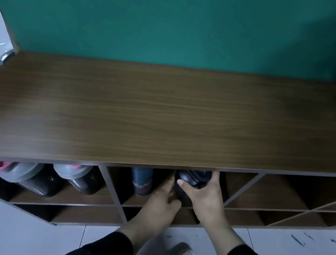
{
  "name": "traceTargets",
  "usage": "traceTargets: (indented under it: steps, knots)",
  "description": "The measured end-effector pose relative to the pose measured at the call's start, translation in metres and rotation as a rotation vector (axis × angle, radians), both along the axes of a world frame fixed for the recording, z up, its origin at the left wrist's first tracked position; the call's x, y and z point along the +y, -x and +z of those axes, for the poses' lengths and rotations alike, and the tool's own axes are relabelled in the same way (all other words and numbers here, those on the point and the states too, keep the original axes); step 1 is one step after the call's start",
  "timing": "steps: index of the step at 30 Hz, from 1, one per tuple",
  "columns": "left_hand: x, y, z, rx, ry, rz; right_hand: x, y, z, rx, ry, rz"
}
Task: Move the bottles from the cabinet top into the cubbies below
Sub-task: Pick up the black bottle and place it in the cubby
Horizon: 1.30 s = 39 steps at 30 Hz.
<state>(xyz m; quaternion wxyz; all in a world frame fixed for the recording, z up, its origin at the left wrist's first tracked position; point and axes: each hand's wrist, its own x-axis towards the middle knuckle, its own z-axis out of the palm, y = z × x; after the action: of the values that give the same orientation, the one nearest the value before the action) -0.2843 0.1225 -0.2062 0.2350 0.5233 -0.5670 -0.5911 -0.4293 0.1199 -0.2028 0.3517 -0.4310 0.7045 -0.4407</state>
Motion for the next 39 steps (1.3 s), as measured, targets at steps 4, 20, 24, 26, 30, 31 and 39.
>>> traceTargets:
  steps: [4, 20, 24, 26, 30, 31, 39]
  knots:
    - [-0.009, 0.013, -0.013, 0.081, -0.043, -0.010, -0.007, 0.004, -0.011, 0.016, -0.005, -0.003]
    - [-0.012, 0.026, -0.015, 0.087, -0.176, 0.117, 0.001, 0.013, -0.032, -0.070, -0.274, -0.032]
    - [-0.009, 0.031, -0.017, 0.109, -0.178, 0.097, -0.003, 0.017, -0.030, 0.005, -0.340, 0.028]
    - [-0.010, 0.033, -0.019, 0.123, -0.172, 0.068, -0.002, 0.017, -0.024, 0.019, -0.352, 0.065]
    - [-0.015, 0.037, -0.016, 0.148, -0.165, 0.063, 0.010, 0.013, -0.011, -0.036, -0.351, 0.076]
    - [-0.017, 0.038, -0.016, 0.154, -0.165, 0.064, 0.012, 0.013, -0.010, -0.050, -0.354, 0.078]
    - [-0.014, 0.038, -0.010, 0.118, -0.158, 0.081, 0.011, 0.008, -0.007, 0.023, -0.469, 0.076]
